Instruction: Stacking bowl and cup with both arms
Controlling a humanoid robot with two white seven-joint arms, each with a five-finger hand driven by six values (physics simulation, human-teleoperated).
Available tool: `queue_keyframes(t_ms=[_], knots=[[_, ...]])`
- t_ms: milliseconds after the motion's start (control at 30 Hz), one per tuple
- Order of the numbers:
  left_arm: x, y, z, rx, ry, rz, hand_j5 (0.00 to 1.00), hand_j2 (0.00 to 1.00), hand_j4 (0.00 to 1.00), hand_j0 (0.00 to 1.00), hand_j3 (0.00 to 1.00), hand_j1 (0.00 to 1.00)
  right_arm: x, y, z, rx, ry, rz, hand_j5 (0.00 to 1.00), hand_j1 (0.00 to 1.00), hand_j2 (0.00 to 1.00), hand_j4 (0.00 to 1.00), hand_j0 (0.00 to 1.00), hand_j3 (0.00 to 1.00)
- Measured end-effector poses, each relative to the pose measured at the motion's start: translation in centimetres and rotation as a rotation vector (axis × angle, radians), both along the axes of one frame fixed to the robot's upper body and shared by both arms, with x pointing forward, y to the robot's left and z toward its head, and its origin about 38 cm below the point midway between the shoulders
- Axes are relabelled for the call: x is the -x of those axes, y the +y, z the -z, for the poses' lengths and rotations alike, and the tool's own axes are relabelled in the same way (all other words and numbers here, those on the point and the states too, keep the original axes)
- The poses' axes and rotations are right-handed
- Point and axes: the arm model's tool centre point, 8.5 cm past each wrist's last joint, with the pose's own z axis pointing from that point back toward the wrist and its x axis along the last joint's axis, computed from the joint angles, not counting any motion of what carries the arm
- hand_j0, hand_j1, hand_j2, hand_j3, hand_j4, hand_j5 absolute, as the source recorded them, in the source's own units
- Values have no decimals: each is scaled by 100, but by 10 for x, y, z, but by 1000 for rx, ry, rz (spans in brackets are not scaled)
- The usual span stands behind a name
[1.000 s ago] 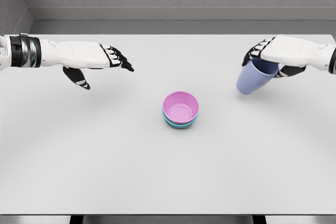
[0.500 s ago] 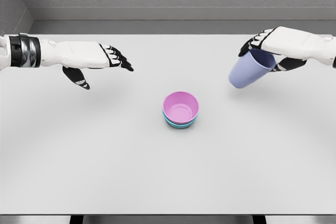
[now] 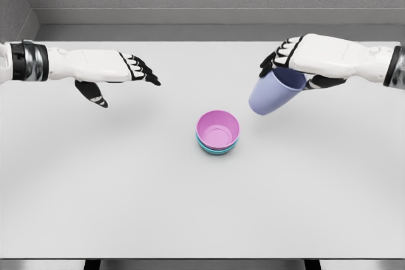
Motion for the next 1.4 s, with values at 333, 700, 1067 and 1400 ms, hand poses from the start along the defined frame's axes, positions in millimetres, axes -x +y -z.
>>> queue_keyframes(t_ms=[333,700,1067,1400], knots=[[0,0,-1,0,-1,0,100,100,100,100,100,100,12,43,-3,5,-21,-126,71,71,71,71,71,71],[0,0,0,0,0,0,100,100,100,100,100,100,16,79,5,-5,-3,-217,71,71,71,71,71,71],[0,0,0,0,0,0,100,100,100,100,100,100,15,85,15,-3,16,-224,71,71,71,71,71,71],[0,0,0,1,0,0,100,100,100,100,100,100,10,80,23,15,25,-196,71,71,71,71,71,71]])
